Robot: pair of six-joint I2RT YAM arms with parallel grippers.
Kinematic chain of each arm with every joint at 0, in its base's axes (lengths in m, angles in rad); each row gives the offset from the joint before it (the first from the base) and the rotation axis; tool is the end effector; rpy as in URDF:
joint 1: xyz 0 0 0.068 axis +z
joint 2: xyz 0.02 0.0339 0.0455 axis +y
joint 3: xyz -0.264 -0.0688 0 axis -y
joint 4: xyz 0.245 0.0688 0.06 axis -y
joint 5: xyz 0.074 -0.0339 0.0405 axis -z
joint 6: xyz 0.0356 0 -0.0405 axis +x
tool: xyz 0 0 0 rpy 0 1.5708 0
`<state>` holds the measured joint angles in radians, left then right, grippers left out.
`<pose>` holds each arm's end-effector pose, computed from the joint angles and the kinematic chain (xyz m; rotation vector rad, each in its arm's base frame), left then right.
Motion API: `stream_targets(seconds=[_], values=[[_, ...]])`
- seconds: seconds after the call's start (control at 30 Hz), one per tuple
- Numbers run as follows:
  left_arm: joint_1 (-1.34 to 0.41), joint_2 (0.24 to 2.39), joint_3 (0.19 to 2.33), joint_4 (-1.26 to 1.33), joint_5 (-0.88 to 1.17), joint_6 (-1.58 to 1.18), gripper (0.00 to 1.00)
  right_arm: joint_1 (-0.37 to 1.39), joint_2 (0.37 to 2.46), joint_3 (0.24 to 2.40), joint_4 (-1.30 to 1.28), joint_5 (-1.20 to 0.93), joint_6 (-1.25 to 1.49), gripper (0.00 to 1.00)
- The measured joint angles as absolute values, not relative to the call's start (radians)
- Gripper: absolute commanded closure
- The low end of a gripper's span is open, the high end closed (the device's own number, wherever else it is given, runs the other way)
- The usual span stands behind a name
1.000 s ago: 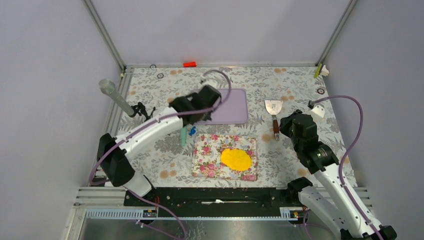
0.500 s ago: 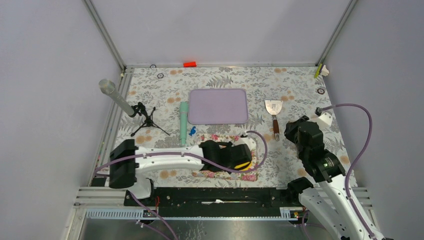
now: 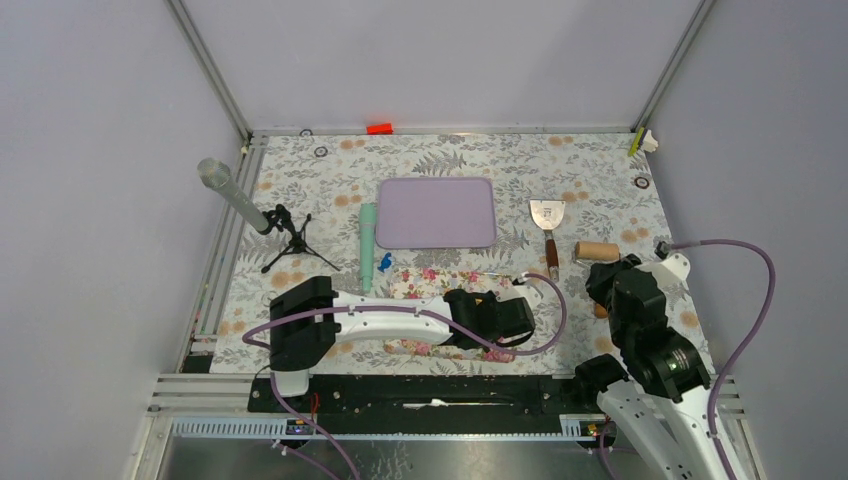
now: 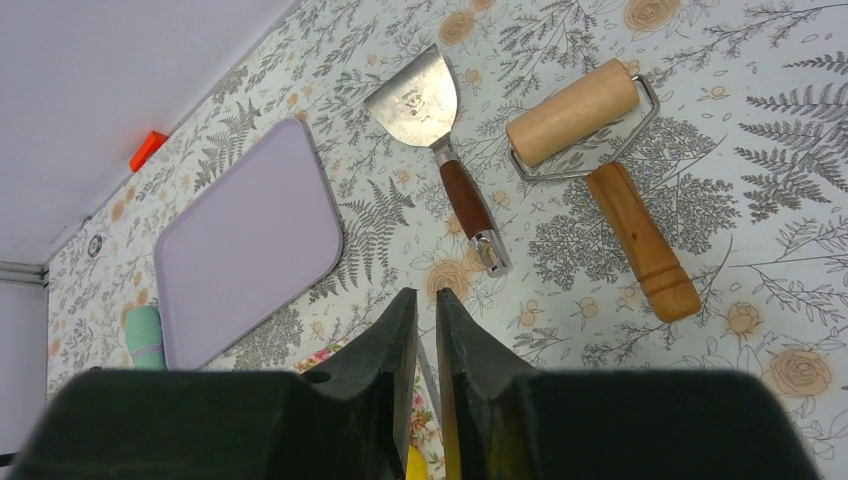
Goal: Roll out the dumpling wrappers from the dough
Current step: Place the dumpling mold on the dumpling wrapper.
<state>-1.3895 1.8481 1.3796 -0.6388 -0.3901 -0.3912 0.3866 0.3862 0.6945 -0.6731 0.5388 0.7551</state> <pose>0.0829 -0.3770 0.2147 1.1159 2.2952 -0.1508 0.0887 0.0164 0.3072 0.6873 1.7609 0.2595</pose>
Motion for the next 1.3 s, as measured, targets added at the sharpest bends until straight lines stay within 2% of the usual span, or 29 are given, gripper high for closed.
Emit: stream_targets(seconds=[0.93, 1.1, 1.3], values=[[-1.39, 1.922, 1.38, -0.574, -0.411, -0.366, 1.0, 0.387, 0.294, 0.711, -0.782, 0.636, 0.783, 0.79], [-1.393, 1.949, 1.402, -0.584, -0.419, -0.366, 0.71, 0.387, 0.294, 0.711, -0.781, 0.637, 0.784, 0.79], [-1.391, 1.959, 1.405, -0.604, -0.43, -0.371, 0.6, 0.387, 0.294, 0.721, -0.781, 0.637, 0.786, 0.79]])
